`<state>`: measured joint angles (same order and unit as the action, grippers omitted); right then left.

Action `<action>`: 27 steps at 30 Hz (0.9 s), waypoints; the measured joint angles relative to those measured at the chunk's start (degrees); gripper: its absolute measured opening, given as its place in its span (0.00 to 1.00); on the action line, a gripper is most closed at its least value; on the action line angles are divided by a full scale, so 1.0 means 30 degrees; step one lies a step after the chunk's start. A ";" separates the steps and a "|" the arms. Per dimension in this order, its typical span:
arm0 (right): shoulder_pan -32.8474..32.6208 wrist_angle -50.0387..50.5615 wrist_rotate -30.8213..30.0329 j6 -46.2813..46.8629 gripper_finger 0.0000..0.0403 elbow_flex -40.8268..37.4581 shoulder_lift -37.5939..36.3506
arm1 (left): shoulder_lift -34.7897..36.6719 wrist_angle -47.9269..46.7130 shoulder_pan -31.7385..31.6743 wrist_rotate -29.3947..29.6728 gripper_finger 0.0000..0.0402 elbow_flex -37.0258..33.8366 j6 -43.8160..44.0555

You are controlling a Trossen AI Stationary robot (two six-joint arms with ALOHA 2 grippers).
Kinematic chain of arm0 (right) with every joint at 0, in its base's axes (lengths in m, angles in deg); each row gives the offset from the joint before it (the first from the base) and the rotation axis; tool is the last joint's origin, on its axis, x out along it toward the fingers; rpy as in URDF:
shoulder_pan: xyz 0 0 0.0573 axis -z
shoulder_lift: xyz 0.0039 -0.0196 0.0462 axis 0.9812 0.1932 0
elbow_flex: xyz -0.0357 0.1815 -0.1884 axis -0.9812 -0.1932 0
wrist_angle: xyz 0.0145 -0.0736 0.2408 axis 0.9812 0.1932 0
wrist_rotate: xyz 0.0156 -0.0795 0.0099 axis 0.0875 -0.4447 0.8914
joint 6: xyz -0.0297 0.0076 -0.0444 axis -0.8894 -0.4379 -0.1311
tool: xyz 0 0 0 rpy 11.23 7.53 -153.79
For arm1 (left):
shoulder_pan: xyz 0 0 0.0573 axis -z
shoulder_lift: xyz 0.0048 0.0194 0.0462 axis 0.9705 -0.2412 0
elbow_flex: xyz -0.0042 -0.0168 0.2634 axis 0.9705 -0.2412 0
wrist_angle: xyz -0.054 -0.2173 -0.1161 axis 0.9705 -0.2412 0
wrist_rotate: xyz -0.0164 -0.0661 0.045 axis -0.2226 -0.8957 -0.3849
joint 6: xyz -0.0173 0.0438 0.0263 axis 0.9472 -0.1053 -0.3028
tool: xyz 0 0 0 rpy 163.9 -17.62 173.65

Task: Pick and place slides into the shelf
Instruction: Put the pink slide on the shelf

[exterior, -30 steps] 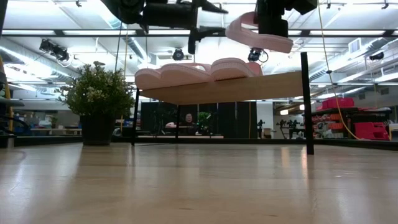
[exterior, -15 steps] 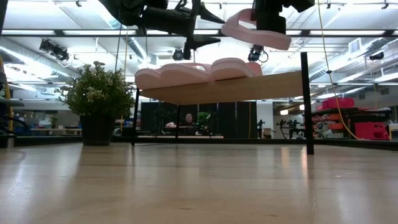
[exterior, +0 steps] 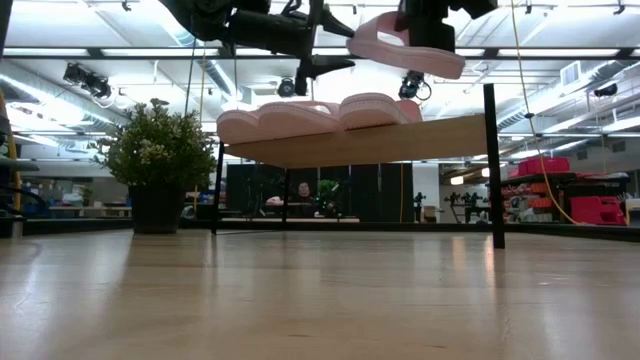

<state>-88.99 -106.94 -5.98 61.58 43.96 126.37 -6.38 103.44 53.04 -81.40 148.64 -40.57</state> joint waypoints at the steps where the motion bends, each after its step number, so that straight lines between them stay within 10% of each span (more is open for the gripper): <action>1: 0.0000 0.0000 0.0104 -0.0007 0.02 0.0000 0.0000 | 0.0000 0.0005 0.0000 0.0116 0.54 0.0000 0.0019; 14: 0.0131 0.0051 0.1351 -0.0498 0.05 0.0000 0.0000 | 0.0000 0.0109 0.0001 0.0323 0.15 0.0000 -0.0133; 27: 0.0124 -0.0022 0.3649 -0.1319 0.25 0.0007 0.0000 | 0.0000 0.0087 -0.0029 0.0385 0.15 0.0000 -0.0623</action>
<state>-88.62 -107.01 4.97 57.62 43.98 126.37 -6.38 103.71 52.95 -80.24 148.64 -42.44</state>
